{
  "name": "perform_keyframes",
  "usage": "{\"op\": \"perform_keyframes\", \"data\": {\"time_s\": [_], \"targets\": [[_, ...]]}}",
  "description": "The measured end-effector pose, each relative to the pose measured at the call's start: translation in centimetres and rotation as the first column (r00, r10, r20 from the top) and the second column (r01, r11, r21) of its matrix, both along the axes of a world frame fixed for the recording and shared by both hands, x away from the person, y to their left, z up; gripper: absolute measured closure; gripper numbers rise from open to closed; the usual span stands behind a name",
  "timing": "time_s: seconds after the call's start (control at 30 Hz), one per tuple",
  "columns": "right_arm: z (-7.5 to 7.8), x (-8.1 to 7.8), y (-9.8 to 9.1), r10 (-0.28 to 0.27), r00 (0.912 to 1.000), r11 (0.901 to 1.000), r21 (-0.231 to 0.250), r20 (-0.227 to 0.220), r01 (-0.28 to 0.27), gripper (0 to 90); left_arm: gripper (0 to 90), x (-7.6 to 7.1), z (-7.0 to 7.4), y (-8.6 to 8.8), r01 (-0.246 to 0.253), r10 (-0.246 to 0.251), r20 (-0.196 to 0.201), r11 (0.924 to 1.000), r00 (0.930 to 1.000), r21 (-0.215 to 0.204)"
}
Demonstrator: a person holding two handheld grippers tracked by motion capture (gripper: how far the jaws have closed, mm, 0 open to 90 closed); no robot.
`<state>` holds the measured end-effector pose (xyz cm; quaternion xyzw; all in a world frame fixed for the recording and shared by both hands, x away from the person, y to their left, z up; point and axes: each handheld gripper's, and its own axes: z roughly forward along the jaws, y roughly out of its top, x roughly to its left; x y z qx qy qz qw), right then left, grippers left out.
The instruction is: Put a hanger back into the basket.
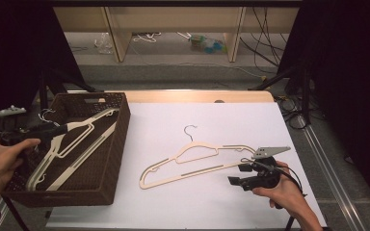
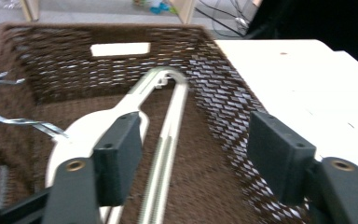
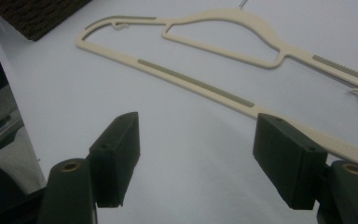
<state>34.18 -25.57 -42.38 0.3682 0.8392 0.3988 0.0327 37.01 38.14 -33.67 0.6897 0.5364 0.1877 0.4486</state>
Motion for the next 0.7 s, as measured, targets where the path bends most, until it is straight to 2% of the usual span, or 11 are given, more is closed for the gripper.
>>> {"op": "perform_keyframes", "data": {"time_s": [0.13,0.27,0.3,0.37,0.43,0.5,0.53,0.63,0.7], "targets": [[-0.1,0.1,0.1,-0.006,1.0000,1.0000,-0.003,-0.001,0.006,29.8,31.6,-2.2,1.7,-2.1,0.033,-0.034,0.061,0.9993,0.9975,0.019],[0.0,0.1,0.1,-0.006,1.0000,1.0000,-0.003,-0.001,0.006,29.8,30.6,-4.9,3.1,-5.3,0.105,-0.100,0.109,0.9938,0.9890,-0.038],[0.0,0.0,0.0,-0.012,0.9999,0.9999,-0.001,-0.003,0.012,29.8,30.0,-5.6,3.0,-6.5,0.134,-0.127,0.109,0.9888,0.9859,-0.065],[0.0,0.1,0.0,-0.011,0.9999,0.9999,0.002,0.007,0.011,29.8,28.0,-6.4,2.7,-8.4,0.174,-0.166,0.108,0.9816,0.9802,-0.077],[0.1,0.2,-0.1,-0.019,0.9997,0.9998,-0.007,0.015,0.019,29.4,27.1,-7.2,1.9,-10.6,0.216,-0.210,0.105,0.9755,0.9720,-0.044],[0.2,0.3,0.0,-0.019,0.9997,0.9998,0.008,0.014,0.019,29.1,24.7,-7.8,1.0,-12.9,0.234,-0.226,0.121,0.9706,0.9666,-0.056],[0.2,0.3,0.0,-0.023,0.9994,0.9997,0.007,0.026,0.023,28.8,23.2,-8.0,0.7,-13.7,0.240,-0.232,0.122,0.9691,0.9650,-0.056],[0.1,0.5,0.2,-0.022,0.9994,0.9997,0.007,0.028,0.021,28.5,22.7,-8.4,-0.4,-16.7,0.291,-0.285,0.109,0.9556,0.9524,-0.046],[0.1,0.7,0.3,-0.031,0.9991,0.9995,0.007,0.029,0.031,28.2,21.9,-8.5,-1.4,-18.3,0.319,-0.316,0.084,0.9470,0.9451,-0.033]]}}
